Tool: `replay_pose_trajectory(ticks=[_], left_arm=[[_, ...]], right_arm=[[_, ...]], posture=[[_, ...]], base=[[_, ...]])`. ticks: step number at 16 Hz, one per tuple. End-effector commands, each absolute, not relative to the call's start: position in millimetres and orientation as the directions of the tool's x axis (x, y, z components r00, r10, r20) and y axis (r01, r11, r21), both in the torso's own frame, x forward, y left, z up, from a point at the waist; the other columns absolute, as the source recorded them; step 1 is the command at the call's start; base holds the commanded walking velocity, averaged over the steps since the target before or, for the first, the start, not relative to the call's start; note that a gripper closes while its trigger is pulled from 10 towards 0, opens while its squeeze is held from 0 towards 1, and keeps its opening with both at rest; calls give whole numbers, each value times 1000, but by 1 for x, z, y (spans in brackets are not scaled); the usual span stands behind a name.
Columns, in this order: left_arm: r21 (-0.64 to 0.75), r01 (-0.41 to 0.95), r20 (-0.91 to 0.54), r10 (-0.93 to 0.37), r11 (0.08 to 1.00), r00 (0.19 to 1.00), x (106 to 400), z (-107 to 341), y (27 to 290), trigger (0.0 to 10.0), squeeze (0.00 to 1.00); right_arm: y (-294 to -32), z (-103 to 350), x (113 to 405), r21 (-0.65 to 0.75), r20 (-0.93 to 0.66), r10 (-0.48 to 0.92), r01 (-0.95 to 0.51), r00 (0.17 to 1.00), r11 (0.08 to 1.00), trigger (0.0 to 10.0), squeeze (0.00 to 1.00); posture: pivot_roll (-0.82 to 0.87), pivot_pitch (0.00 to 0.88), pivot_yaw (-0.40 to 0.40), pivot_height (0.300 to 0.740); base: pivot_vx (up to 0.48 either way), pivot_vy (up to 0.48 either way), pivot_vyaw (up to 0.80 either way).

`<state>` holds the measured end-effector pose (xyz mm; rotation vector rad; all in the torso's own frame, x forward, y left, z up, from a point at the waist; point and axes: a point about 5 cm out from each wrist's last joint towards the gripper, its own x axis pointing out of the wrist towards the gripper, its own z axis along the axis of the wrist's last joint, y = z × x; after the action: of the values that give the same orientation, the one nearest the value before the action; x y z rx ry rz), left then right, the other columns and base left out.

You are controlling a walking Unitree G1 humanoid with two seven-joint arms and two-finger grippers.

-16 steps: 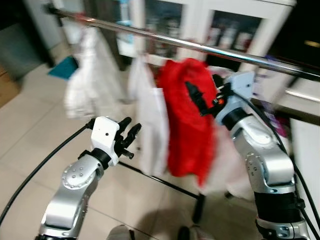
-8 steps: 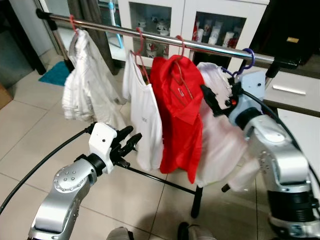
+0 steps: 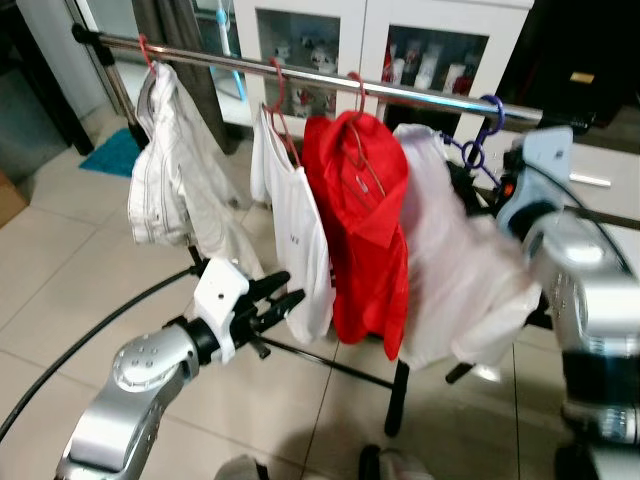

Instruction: Hang hanger

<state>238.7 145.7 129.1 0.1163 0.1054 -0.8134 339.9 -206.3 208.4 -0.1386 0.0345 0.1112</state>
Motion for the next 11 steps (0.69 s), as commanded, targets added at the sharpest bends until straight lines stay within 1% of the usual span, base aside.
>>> replay_pose_trajectory(ticks=[1, 2, 3, 4, 7, 9, 11], left_arm=[[73, 742, -118, -733, 666, 669, 238, 134, 143, 10000, 0], [74, 749, -112, -741, 658, 662, 239, 136, 142, 10000, 0], [80, 754, -115, -745, 652, 657, 241, 137, 142, 10000, 0], [83, 755, -118, -746, 650, 655, 241, 137, 142, 10000, 0], [86, 761, -119, -752, 643, 649, 243, 138, 141, 10000, 0], [84, 766, -117, -757, 637, 643, 242, 139, 140, 10000, 0], [77, 769, -116, -761, 634, 639, 241, 139, 140, 10000, 0]], right_arm=[[-206, 207, 342, -145, -49, 120, -126, 992, 981, 10000, 765], [-204, 205, 351, -160, -82, 175, -186, 981, 969, 10000, 0], [-203, 202, 364, -192, -128, 224, -246, 966, 950, 10000, 0], [-205, 203, 367, -191, -131, 218, -241, 967, 952, 10000, 0], [-216, 209, 389, -243, -157, 128, -164, 979, 956, 10000, 0], [-220, 215, 394, -246, -166, 113, -153, 980, 957, 10000, 0], [-222, 217, 395, -198, -184, 142, -179, 973, 964, 10000, 0]], posture=[[-55, 79, 35, 740], [-49, 76, 36, 740], [-49, 76, 37, 740], [-49, 76, 37, 740], [-44, 78, 36, 740], [-41, 81, 32, 740], [-42, 84, 29, 740]], base=[[0, 0, 0], [0, 0, 0], [0, 0, 0], [0, 0, 0], [0, 0, 0], [0, 0, 0], [0, 0, 0]])
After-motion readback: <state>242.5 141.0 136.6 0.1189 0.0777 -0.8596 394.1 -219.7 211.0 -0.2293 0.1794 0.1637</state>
